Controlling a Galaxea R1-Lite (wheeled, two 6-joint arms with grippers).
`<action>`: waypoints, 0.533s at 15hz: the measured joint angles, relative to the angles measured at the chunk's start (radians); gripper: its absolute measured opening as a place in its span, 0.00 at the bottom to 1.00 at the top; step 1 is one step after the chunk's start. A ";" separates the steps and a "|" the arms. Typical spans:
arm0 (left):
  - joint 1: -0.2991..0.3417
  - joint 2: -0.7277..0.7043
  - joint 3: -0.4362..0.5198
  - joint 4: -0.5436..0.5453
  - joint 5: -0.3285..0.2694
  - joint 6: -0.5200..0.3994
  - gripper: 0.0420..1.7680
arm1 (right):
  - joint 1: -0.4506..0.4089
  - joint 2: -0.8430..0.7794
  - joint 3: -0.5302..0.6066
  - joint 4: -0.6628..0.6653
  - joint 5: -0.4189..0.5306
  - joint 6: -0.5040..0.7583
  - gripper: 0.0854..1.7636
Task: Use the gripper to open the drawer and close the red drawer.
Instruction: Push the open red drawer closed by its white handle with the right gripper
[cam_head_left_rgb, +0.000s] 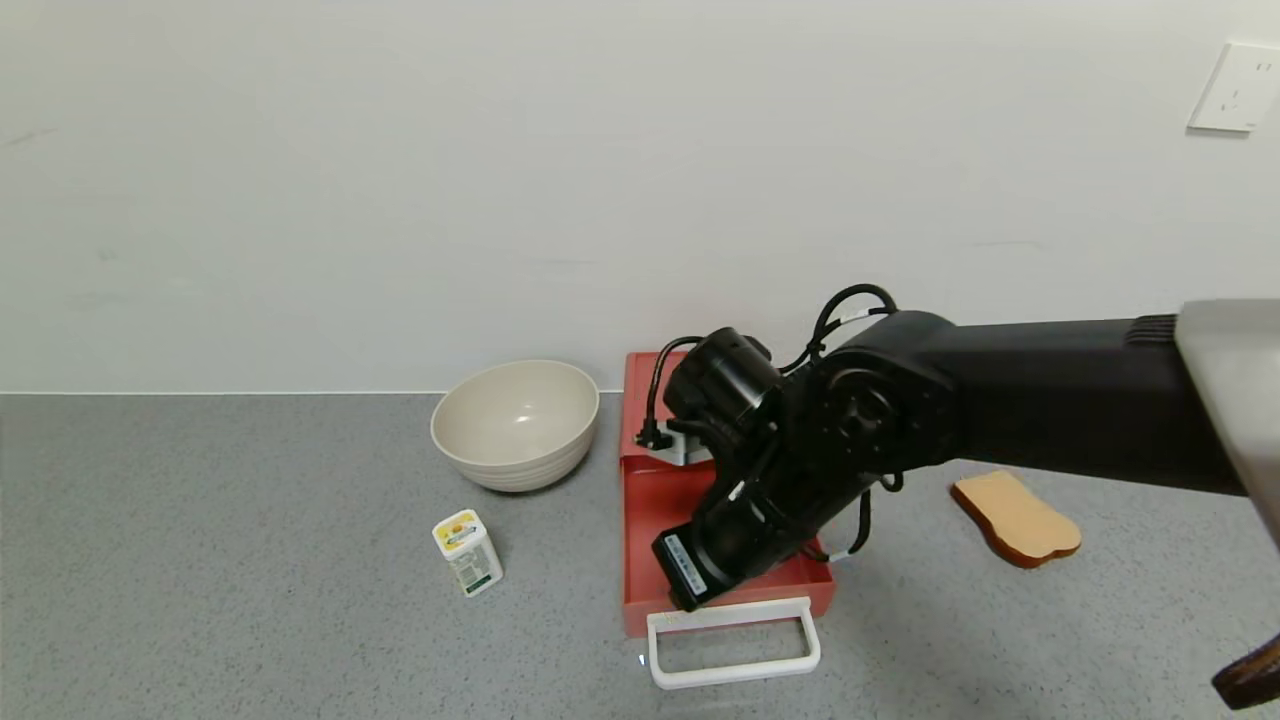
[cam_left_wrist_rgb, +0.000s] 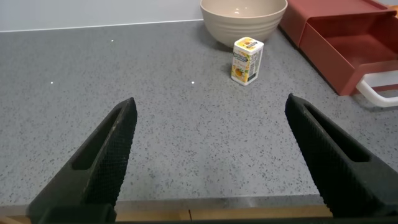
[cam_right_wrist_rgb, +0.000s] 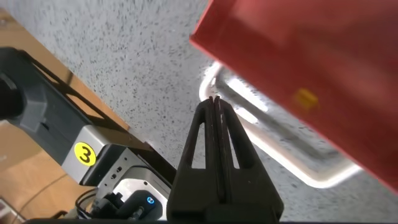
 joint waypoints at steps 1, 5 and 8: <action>0.000 0.000 0.000 0.000 -0.001 0.000 0.97 | -0.005 -0.024 0.000 0.002 0.000 -0.004 0.02; 0.000 0.000 0.000 -0.001 0.000 0.002 0.97 | -0.063 -0.148 0.018 0.000 0.000 -0.089 0.02; 0.000 0.000 0.000 -0.001 -0.001 0.001 0.97 | -0.133 -0.260 0.064 -0.010 0.002 -0.194 0.02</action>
